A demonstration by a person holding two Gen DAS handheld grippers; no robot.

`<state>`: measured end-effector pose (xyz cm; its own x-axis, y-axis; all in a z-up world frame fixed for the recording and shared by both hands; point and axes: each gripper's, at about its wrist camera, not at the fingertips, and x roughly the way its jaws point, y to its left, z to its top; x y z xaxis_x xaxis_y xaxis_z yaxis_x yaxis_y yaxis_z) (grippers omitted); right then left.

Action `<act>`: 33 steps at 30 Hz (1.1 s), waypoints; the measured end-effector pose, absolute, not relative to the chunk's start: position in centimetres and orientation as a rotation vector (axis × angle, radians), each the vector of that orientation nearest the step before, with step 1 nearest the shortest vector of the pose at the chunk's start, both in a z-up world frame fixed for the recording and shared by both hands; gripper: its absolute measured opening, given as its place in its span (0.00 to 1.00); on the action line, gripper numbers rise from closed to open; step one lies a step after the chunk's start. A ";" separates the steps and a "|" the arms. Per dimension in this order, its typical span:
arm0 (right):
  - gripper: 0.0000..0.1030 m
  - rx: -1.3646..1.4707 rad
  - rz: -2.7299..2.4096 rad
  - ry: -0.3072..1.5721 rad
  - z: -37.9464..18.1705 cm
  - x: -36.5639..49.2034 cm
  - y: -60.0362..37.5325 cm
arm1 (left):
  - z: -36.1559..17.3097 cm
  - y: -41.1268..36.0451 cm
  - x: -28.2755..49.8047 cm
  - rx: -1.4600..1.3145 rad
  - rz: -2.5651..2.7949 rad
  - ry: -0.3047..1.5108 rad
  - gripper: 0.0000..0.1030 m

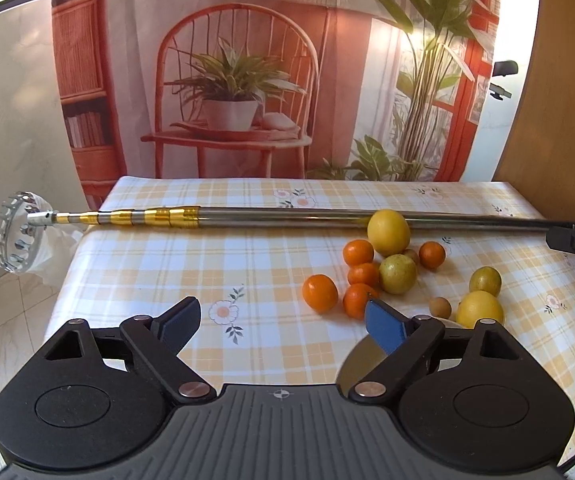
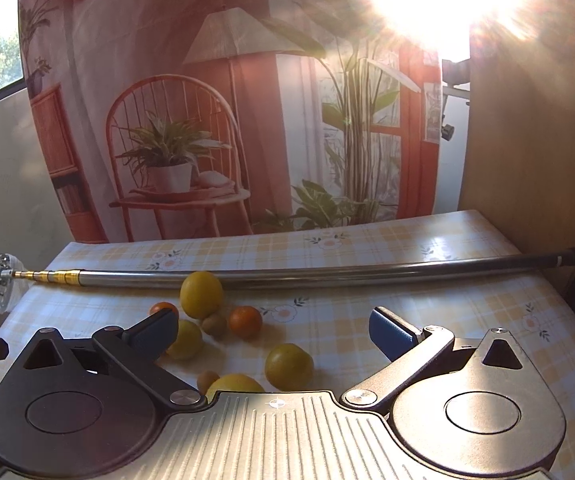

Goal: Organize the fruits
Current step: 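Move the left tool down toward a tangerine while the right tool approaches the fruit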

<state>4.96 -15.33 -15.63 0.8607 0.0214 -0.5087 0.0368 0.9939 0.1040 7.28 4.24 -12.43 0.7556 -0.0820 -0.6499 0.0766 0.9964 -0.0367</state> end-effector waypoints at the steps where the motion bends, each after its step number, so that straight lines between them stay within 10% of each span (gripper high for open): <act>1: 0.97 0.113 -0.014 0.537 -16.0 5.2 -15.6 | -12.7 4.1 7.8 -0.011 -0.100 0.721 0.82; 17: 0.91 0.180 -0.006 0.576 -19.2 7.0 -17.4 | -19.9 -1.0 22.3 -0.174 -0.277 0.997 0.38; 33: 0.91 0.217 -0.009 0.591 -20.0 7.0 -18.4 | -22.4 0.3 24.2 -0.318 -0.322 1.081 0.36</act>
<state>6.98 -18.44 -19.96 0.8309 0.0534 -0.5539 0.0705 0.9773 0.2000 24.22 0.35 -22.41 0.4336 -0.4062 -0.8044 0.0998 0.9088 -0.4051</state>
